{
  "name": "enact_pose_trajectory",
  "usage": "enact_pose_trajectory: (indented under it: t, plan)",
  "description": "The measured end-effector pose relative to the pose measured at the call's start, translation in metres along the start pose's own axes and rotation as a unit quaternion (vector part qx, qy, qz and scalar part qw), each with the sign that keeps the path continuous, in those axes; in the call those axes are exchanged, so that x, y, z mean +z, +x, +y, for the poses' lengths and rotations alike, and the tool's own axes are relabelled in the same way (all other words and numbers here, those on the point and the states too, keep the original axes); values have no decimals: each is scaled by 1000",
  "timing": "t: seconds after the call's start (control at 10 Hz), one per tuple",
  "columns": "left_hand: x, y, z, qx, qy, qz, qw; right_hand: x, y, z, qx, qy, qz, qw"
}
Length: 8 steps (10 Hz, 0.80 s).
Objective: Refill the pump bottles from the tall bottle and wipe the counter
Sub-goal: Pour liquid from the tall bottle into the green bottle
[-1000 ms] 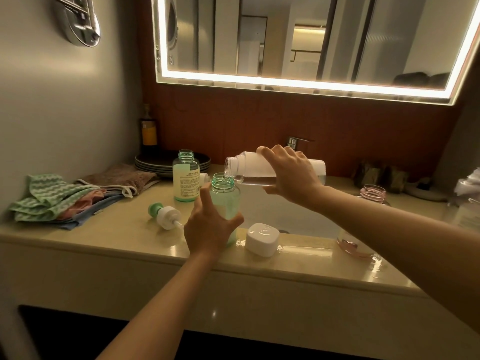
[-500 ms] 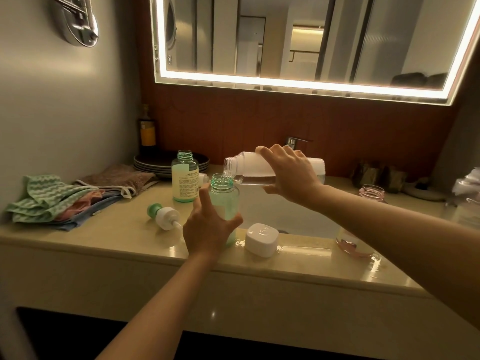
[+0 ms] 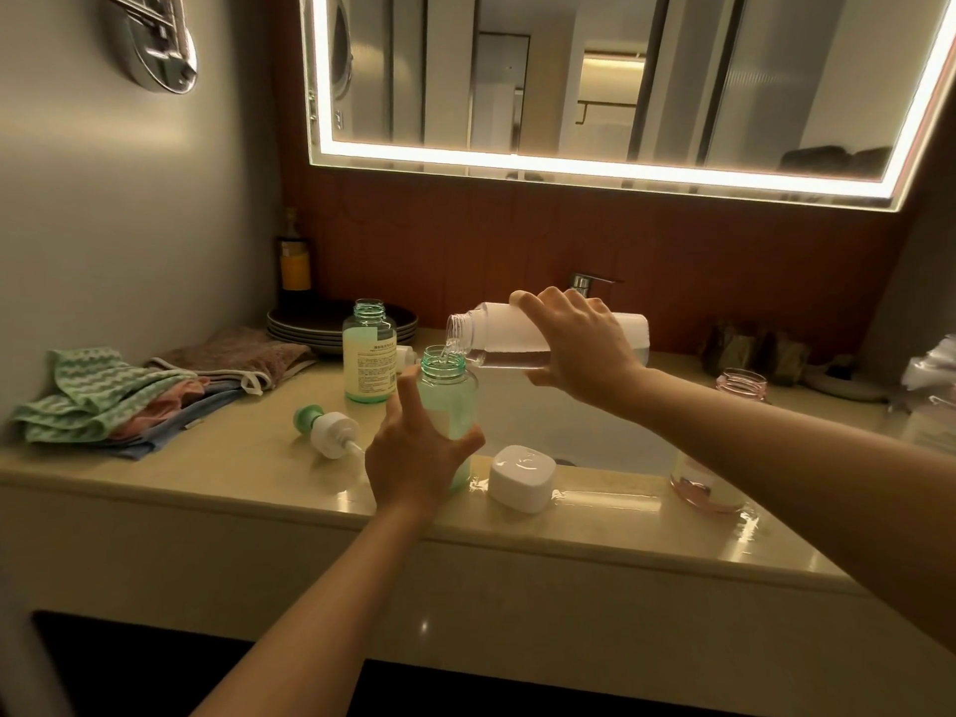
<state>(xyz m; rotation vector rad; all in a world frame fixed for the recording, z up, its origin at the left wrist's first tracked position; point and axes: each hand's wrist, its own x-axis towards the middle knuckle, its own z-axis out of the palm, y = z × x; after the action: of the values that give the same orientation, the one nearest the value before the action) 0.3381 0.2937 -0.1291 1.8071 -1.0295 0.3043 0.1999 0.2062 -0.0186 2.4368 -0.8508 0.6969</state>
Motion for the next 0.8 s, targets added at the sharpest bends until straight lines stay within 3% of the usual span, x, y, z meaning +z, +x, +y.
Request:
enact_pose_trajectory:
  t: [0.8]
  plan:
    - [-1, 0, -1, 13, -12, 1, 1000, 0, 2, 0, -6, -3, 1, 1000]
